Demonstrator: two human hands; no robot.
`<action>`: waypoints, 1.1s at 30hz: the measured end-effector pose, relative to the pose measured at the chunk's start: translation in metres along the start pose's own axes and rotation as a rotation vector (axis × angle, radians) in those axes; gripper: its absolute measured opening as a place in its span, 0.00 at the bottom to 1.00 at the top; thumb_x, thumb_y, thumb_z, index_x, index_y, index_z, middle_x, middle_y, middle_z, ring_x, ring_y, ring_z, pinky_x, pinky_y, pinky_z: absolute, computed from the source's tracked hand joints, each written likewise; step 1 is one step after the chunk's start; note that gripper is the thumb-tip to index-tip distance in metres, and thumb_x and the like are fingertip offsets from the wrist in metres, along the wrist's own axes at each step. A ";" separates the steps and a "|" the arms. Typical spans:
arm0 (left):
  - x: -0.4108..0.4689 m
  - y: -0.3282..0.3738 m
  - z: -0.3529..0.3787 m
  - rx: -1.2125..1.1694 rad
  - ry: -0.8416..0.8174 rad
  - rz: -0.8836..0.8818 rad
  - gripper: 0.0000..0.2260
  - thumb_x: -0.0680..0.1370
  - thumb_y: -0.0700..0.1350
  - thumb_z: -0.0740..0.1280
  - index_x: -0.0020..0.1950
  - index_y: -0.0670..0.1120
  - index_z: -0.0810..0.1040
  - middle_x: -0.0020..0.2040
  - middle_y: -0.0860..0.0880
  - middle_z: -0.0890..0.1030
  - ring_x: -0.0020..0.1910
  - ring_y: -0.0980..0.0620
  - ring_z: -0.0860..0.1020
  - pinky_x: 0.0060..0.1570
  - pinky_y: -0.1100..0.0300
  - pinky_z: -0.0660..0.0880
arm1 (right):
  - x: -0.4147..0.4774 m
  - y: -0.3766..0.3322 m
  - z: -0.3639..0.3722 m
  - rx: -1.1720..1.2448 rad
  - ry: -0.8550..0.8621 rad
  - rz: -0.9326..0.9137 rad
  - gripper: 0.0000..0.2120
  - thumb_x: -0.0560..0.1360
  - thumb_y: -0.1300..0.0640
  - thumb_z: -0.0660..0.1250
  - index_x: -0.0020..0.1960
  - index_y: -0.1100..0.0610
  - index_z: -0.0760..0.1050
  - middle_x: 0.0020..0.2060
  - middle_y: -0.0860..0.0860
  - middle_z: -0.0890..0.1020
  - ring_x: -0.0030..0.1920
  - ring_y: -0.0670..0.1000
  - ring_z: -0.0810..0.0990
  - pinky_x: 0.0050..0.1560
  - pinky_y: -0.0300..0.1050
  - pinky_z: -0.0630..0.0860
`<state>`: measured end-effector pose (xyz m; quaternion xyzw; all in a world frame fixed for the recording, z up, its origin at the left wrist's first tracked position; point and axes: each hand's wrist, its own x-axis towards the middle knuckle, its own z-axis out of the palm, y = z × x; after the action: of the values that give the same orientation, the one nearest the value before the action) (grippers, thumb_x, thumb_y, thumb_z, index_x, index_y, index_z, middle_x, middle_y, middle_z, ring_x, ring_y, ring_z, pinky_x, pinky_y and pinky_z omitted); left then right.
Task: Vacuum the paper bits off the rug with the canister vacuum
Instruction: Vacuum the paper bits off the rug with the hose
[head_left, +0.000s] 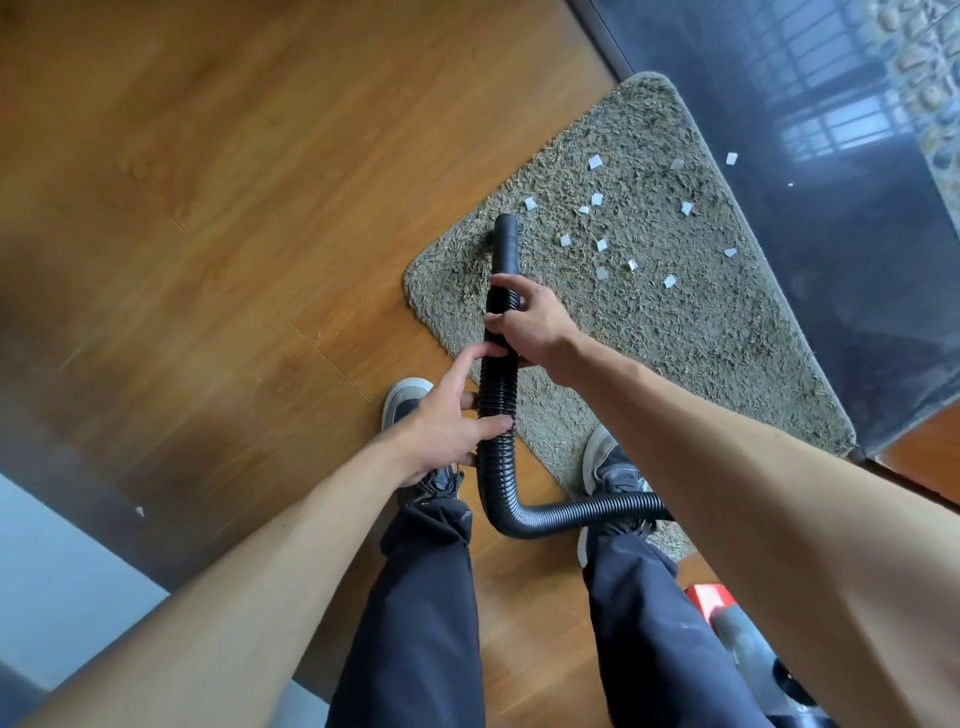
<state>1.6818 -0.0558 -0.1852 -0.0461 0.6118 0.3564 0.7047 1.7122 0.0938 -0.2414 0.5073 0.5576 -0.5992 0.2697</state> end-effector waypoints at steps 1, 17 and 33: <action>0.000 0.002 0.000 -0.005 0.000 -0.002 0.27 0.78 0.34 0.68 0.63 0.65 0.67 0.53 0.40 0.78 0.50 0.38 0.82 0.39 0.46 0.82 | 0.000 -0.001 -0.001 0.006 -0.005 0.005 0.27 0.75 0.62 0.67 0.71 0.46 0.70 0.58 0.57 0.79 0.52 0.56 0.82 0.48 0.59 0.83; 0.017 0.019 0.024 0.107 -0.016 0.020 0.28 0.78 0.35 0.68 0.60 0.69 0.67 0.57 0.38 0.79 0.54 0.36 0.81 0.46 0.33 0.80 | 0.004 0.014 -0.035 0.071 0.026 -0.033 0.27 0.76 0.63 0.65 0.72 0.47 0.69 0.57 0.56 0.79 0.52 0.55 0.82 0.48 0.59 0.83; 0.011 0.010 0.051 0.220 -0.100 -0.033 0.27 0.79 0.38 0.68 0.65 0.66 0.63 0.57 0.43 0.80 0.52 0.40 0.83 0.42 0.46 0.82 | -0.022 0.053 -0.052 0.257 -0.002 0.047 0.24 0.78 0.64 0.64 0.72 0.48 0.68 0.50 0.51 0.78 0.52 0.54 0.81 0.50 0.58 0.82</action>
<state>1.7184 -0.0174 -0.1790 0.0394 0.6104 0.2773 0.7409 1.7828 0.1255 -0.2354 0.5501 0.4638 -0.6598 0.2167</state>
